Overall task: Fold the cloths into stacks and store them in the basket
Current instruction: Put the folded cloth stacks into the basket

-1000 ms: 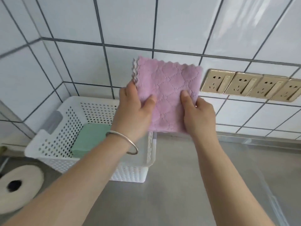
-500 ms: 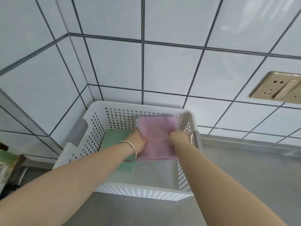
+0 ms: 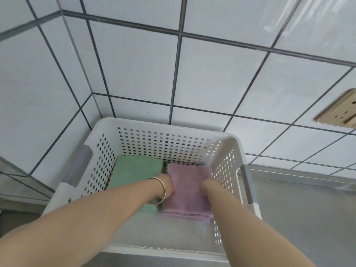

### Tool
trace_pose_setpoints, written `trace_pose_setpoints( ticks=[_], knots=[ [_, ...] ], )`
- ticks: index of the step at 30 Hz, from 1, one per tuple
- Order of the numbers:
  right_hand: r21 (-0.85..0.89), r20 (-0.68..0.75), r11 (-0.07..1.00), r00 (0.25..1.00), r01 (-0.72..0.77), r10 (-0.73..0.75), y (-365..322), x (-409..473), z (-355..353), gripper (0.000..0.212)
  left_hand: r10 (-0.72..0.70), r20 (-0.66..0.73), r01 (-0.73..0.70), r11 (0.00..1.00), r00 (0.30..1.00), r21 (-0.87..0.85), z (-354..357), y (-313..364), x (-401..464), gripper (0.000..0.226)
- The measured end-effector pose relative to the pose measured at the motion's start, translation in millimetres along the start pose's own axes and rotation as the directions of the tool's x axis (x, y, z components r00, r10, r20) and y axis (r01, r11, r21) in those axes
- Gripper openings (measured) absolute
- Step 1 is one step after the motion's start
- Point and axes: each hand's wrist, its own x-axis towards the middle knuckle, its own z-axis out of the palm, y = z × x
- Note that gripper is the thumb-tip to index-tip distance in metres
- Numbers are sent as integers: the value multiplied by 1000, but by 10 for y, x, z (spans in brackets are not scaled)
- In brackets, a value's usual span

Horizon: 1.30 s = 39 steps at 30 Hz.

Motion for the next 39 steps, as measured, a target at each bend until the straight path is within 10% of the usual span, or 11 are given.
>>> trace_pose_setpoints(
  ticks=[6,14,19,22,25,31,39],
  knots=[
    [120,-38,993,999,11,-6,-20,46,26,40,127,-408,2,953,904,302,-323,-186,-20,32],
    [417,68,909,997,-1,-30,-57,-5,69,39,41,-84,0,899,996,438,-247,-606,-67,82],
    [-178,-250,964,938,198,-239,-212,-225,4,8,146,-166,-73,923,975,378,-261,-535,-165,91],
    [-449,-364,851,813,274,-454,-334,-223,67,54,306,-144,-234,897,941,376,-150,-450,-199,100],
    [-627,-111,702,853,337,-509,-284,-107,214,101,243,-42,-201,879,969,433,34,-355,-153,101],
    [-603,-17,697,868,388,-497,-122,234,440,124,185,-13,-163,897,983,412,120,-347,39,108],
    [-682,-53,663,885,307,-463,-312,60,299,104,185,17,-181,933,983,312,-55,-252,111,100]
  ],
)
